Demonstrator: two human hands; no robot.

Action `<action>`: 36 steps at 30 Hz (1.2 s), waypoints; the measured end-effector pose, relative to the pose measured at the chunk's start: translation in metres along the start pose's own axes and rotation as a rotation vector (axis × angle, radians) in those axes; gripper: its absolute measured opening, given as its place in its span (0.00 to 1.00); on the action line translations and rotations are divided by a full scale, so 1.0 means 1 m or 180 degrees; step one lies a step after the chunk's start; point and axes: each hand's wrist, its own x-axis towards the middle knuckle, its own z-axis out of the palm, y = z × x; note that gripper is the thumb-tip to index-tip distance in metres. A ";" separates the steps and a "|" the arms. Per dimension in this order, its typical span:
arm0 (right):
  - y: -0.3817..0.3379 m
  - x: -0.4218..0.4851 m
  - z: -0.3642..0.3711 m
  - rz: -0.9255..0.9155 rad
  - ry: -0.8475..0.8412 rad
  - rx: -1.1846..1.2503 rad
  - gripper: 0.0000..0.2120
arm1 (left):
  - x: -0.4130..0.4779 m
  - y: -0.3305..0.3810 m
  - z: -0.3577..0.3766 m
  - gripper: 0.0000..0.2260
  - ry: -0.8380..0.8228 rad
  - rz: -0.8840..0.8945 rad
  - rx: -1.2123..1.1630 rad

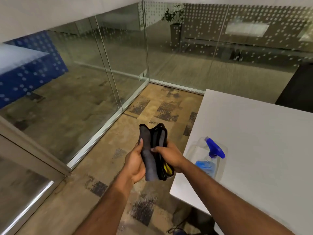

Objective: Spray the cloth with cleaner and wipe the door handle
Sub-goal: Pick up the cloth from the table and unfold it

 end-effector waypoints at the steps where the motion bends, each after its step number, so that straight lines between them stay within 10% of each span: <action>1: 0.001 0.000 -0.003 0.0072 0.0150 0.0120 0.11 | -0.002 0.001 -0.004 0.23 0.0013 -0.0087 0.0025; 8: 0.007 -0.005 -0.035 0.0855 0.0220 0.1159 0.13 | -0.019 0.023 -0.033 0.36 -0.0332 -0.0284 -0.0288; 21: 0.037 0.001 -0.049 0.0815 0.0127 0.1048 0.10 | -0.024 0.003 -0.042 0.13 -0.0039 -0.0465 -0.0292; 30: 0.093 -0.037 -0.057 -0.0355 0.1943 -0.1369 0.10 | -0.023 0.007 -0.053 0.16 -0.0038 -0.0454 -0.0444; 36: 0.139 -0.066 -0.116 -0.0077 0.3216 -0.0619 0.16 | -0.017 0.010 -0.056 0.13 0.0001 -0.0301 -0.0482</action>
